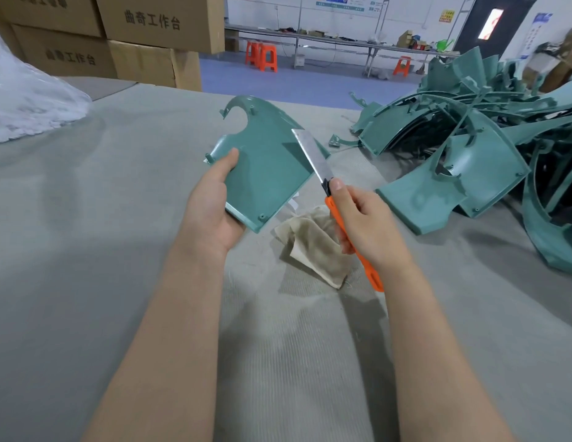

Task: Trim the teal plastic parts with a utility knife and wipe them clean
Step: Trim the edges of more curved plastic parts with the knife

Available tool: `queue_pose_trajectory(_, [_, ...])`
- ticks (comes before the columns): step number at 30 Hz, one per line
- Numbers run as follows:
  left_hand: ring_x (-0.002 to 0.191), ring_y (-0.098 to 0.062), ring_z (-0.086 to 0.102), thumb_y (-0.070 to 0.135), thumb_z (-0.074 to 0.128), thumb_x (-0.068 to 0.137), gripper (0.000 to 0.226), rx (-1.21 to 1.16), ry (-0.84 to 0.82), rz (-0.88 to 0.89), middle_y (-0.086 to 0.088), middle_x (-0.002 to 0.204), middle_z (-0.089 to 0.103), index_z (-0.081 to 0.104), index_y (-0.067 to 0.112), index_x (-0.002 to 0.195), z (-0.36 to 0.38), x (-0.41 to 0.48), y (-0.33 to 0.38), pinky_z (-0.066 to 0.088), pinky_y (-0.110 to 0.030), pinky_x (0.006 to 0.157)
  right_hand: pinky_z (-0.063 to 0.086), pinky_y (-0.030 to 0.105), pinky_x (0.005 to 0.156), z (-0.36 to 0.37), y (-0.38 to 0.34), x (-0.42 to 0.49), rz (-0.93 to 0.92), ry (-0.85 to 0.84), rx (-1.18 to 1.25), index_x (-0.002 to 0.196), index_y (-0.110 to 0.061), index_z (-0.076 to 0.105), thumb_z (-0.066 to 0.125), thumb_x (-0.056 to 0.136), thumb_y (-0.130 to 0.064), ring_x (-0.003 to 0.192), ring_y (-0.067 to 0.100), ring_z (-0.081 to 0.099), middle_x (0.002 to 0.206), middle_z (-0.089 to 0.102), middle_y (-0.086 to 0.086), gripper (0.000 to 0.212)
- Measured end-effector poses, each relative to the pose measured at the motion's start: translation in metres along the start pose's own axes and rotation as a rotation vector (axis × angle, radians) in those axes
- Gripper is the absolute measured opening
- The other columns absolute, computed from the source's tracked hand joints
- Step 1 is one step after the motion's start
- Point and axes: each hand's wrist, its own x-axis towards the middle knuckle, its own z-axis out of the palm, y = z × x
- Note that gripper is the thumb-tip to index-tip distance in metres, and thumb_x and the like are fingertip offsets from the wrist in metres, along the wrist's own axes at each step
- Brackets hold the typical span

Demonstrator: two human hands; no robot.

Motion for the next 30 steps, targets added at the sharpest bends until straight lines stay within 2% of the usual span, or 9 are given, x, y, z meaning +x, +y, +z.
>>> queue_pose_trajectory(7, [0.07, -0.018, 0.073, 0.024, 0.052, 0.098, 0.018, 0.007, 0.076, 0.002, -0.004, 0.084, 0.076, 0.066, 0.013, 0.099, 0.0011, 0.0013, -0.0007, 0.056, -0.029, 0.052, 0.039, 0.032, 0.048, 0.0078, 0.0051, 0.003, -0.027, -0.094, -0.075, 0.053, -0.032, 0.051, 0.043, 0.097, -0.055, 0.043, 0.018, 0.043, 0.045, 0.042, -0.011, 0.05])
queue_pose_trajectory(14, [0.067, -0.017, 0.073, 0.023, 0.054, 0.097, 0.015, 0.021, 0.098, 0.013, -0.002, 0.081, 0.076, 0.066, 0.013, 0.095, 0.0007, 0.0012, 0.0014, 0.054, -0.027, 0.049, 0.038, 0.03, 0.046, 0.0051, 0.0039, 0.0032, -0.04, 0.074, -0.046, 0.06, -0.019, 0.041, 0.046, 0.098, -0.049, 0.043, 0.012, 0.04, 0.046, 0.04, -0.012, 0.049])
queue_pose_trajectory(23, [0.065, -0.016, 0.072, 0.022, 0.054, 0.097, 0.015, 0.039, 0.125, 0.027, -0.002, 0.079, 0.075, 0.065, 0.012, 0.099, -0.0011, 0.0021, 0.0033, 0.054, -0.026, 0.049, 0.035, 0.023, 0.04, 0.0076, 0.0033, 0.0011, -0.016, -0.003, 0.007, 0.06, -0.022, 0.043, 0.046, 0.097, -0.051, 0.042, 0.011, 0.038, 0.047, 0.039, -0.007, 0.047])
queue_pose_trajectory(30, [0.066, -0.017, 0.072, 0.022, 0.055, 0.096, 0.015, 0.031, 0.148, 0.029, -0.004, 0.083, 0.076, 0.066, 0.012, 0.102, -0.0026, 0.0038, 0.0027, 0.054, -0.026, 0.051, 0.036, 0.03, 0.047, 0.0092, 0.0052, 0.0017, -0.032, -0.07, -0.027, 0.059, -0.026, 0.047, 0.044, 0.093, -0.059, 0.042, 0.015, 0.039, 0.046, 0.039, -0.009, 0.047])
